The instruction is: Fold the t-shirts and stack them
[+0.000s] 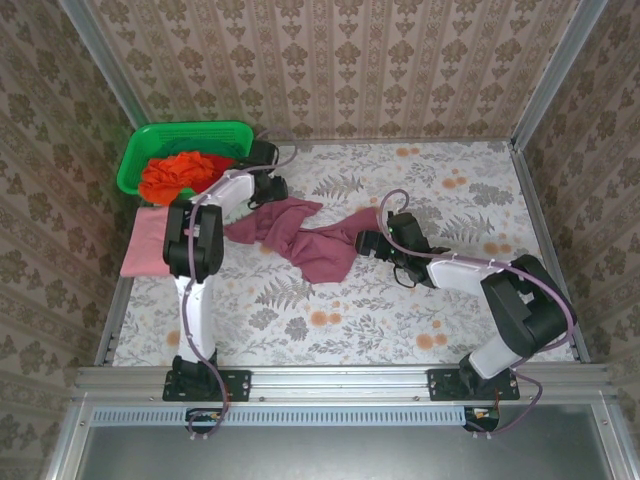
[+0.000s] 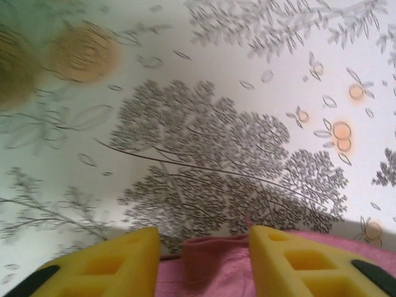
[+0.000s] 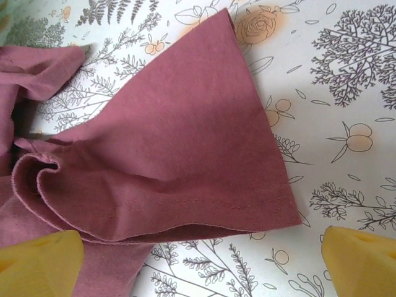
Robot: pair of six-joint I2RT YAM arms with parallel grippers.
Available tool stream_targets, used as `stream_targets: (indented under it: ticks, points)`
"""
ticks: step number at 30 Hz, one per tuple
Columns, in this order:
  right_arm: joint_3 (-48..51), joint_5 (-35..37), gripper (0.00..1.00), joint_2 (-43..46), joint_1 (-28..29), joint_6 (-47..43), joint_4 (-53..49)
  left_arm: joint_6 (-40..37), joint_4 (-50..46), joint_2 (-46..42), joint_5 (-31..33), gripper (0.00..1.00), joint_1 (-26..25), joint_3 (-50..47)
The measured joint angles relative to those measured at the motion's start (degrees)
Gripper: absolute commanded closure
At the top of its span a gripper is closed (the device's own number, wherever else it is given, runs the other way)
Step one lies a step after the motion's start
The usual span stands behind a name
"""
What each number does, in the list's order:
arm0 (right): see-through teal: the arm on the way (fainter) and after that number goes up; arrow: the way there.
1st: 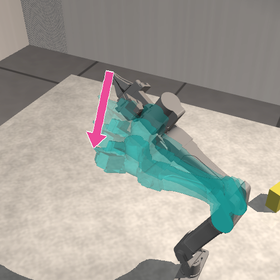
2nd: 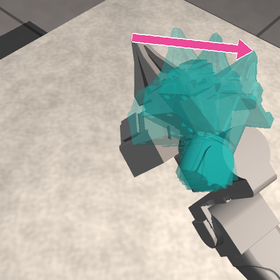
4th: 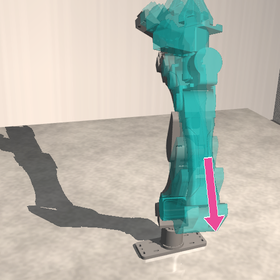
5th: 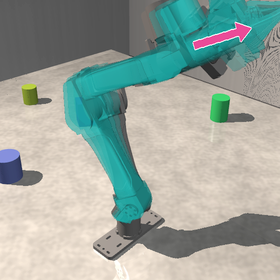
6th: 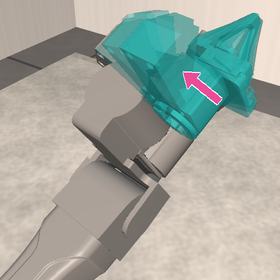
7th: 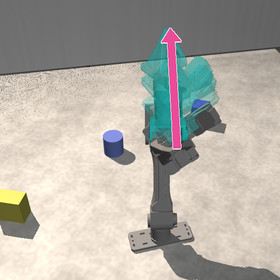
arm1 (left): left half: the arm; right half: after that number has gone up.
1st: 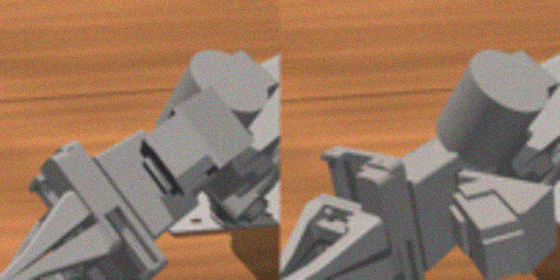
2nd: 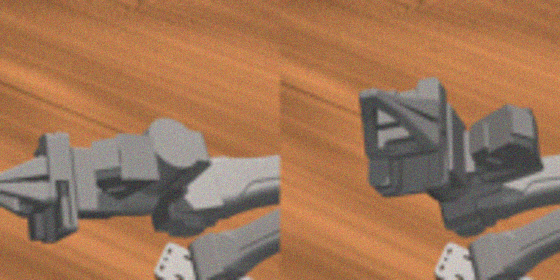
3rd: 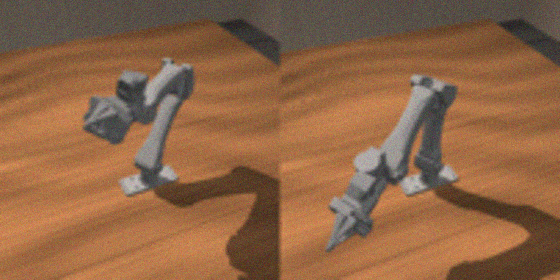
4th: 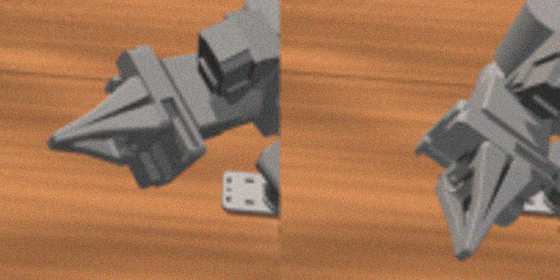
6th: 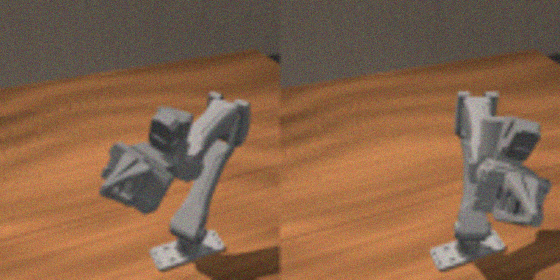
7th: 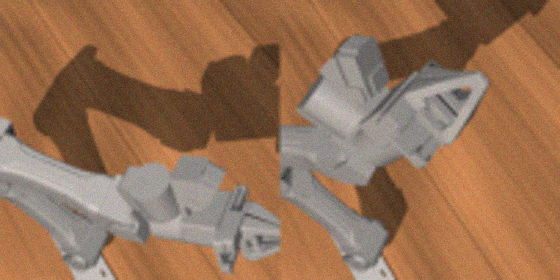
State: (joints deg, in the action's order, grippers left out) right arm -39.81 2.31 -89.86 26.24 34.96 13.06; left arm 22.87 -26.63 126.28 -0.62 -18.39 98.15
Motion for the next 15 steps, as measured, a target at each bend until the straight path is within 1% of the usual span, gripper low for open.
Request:
stream_targets:
  ticks: [2, 4, 5, 11, 15]
  points:
    - [-0.4, 0.0, 0.0, -0.6, 0.0, 0.0, 0.0, 0.5, 0.0, 0.8, -1.0, 0.78, -0.3, 0.2]
    - [-0.8, 0.0, 0.0, -1.0, 0.0, 0.3, 0.0, 0.9, 0.1, 1.6, -2.1, 0.96, -0.7, 0.3]
    - [-1.0, 0.0, 0.01, -1.1, 0.0, 0.5, 0.0, 1.2, 0.0, 1.9, -2.6, 1.0, -0.7, 0.3]
    - [-3.4, 0.3, 0.17, -3.7, -1.5, 4.5, -0.9, 1.4, 1.2, 2.2, -4.4, 1.0, -0.6, 0.3]
    - [-5.2, -1.1, 0.32, -7.1, -3.0, 7.4, -1.2, 1.6, 2.5, 1.7, -5.1, 1.0, -0.7, -0.4]
